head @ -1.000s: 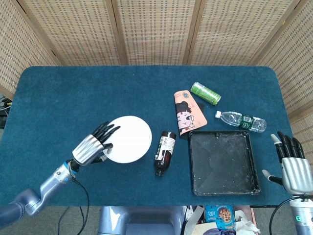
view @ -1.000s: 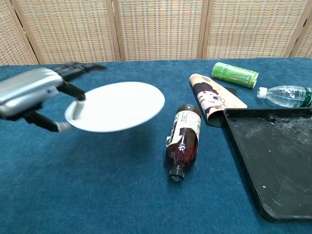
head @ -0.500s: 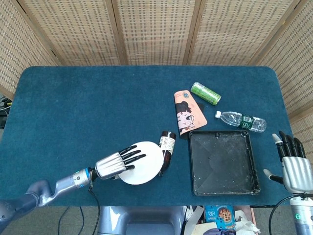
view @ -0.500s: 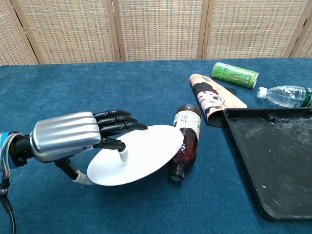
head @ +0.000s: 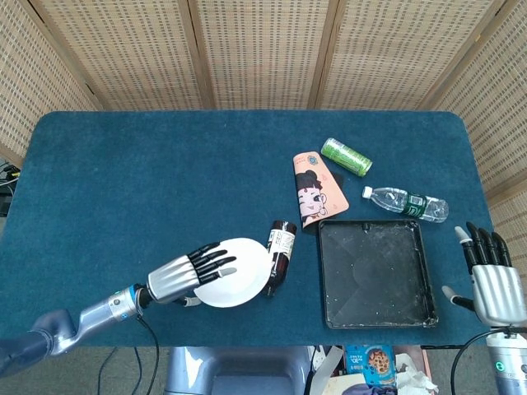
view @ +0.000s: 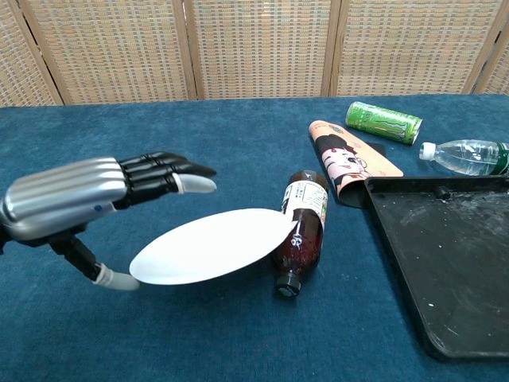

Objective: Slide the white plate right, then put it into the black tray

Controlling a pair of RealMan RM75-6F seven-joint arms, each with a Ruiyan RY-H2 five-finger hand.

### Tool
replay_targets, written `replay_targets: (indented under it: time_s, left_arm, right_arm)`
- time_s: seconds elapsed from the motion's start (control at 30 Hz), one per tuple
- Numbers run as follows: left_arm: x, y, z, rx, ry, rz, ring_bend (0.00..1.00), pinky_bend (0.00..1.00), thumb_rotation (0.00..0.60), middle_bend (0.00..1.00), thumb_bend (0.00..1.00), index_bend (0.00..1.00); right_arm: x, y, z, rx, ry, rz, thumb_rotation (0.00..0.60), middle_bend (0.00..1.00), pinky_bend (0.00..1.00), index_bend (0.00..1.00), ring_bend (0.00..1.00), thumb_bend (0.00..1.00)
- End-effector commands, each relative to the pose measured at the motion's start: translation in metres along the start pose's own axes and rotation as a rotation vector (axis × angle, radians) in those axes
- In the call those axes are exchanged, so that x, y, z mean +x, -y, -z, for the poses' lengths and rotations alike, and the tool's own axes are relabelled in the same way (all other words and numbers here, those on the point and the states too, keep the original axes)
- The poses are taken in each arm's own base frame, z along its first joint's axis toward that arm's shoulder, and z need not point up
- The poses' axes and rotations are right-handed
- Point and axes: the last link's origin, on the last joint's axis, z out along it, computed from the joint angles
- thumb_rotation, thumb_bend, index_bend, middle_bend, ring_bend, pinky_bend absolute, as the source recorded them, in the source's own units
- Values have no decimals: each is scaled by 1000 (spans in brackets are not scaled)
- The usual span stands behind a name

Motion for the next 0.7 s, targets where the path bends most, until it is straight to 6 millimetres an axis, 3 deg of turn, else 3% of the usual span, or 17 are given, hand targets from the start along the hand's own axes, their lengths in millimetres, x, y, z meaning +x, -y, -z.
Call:
replay_targets:
  time_s: [0.03,0.2,0.33,0.53,0.7]
  left_arm:
    - [17,9,16,64,-34,51,0,0,544,0,0,0]
    - [29,17,44,172,89,175,0,0,535,0,0,0]
    - [39,17,50,221,122,217,0,0,537,0,0,0]
    - [58,34,62,339,53,147,0,0,552,0,0,0]
    - [85,53,92,567,-39,37,0,0,599,0,0,0]
  right_arm:
    - [-2,2,0,8,6,13,600,0,0,0,0,0]
    - [-6,6,-1,14,14,39,600,0,0,0,0,0]
    - [-8,7,-2,11,17,50,600,0,0,0,0,0]
    - [-11,11,-2,35,25,67,600,0,0,0,0,0]
    - [-20,23,-6,206,28,144,600,0,0,0,0,0]
